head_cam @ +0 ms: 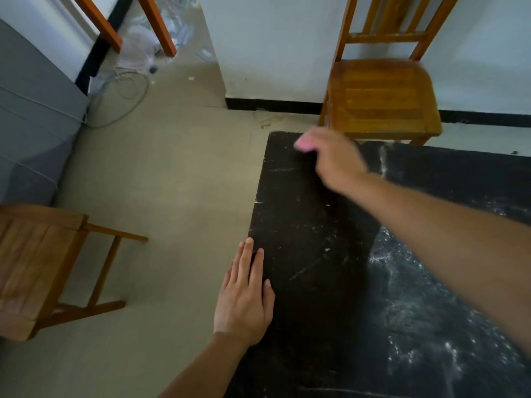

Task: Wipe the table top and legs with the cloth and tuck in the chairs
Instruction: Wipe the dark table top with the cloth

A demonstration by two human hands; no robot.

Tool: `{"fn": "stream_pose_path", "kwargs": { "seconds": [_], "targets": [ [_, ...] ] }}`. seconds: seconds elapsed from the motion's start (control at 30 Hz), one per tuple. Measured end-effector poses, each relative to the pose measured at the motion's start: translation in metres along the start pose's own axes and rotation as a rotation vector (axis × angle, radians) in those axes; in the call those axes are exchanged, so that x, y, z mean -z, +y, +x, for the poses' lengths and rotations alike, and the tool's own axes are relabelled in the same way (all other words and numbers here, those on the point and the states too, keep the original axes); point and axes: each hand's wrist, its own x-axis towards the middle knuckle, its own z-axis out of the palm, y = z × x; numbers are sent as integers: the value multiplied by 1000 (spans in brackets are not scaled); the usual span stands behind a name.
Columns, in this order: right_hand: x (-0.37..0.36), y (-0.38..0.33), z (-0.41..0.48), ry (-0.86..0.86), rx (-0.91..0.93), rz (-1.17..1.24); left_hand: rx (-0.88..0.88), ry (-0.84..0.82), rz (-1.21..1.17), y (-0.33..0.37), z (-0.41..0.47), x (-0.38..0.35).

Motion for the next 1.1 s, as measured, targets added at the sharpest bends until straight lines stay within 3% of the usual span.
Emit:
{"fn": "stream_pose_path", "kwargs": {
  "seconds": [0.07, 0.1, 0.23, 0.27, 0.37, 0.47, 0.67, 0.8, 0.93, 1.0, 1.1],
  "targets": [
    [-26, -21, -16, -182, 229, -93, 0, -3, 5, 0, -1, 1],
    [-29, -17, -12, -196, 225, -155, -1, -1, 8, 0, 0, 2],
    [26, 30, 18, 30, -390, -197, -7, -6, -2, 1, 1, 5],
    [43, 35, 15, 69, -470, -170, -15, 7, -13, 0, 2, 5],
    [52, 17, -35, 170, -313, -106, -8, 18, -50, 1, 1, 4],
    [29, -11, -134, 101, -115, -45, -5, 26, -69, 2, -1, 4],
    [-25, -80, -376, 135, -38, 5, -60, 74, 15, 14, -38, 10],
    [-60, -120, -503, -17, 19, -107, -152, 124, -65, 36, -102, 6],
    [-77, -138, -562, -179, 217, -261, -129, 21, -11, 42, -132, -9],
    [-63, -110, -557, -185, 129, -248, -120, -12, 64, 40, -137, -17],
    [-22, -32, -504, 9, -131, -69, -125, 1, 114, 39, -134, -21]
  ]
}}
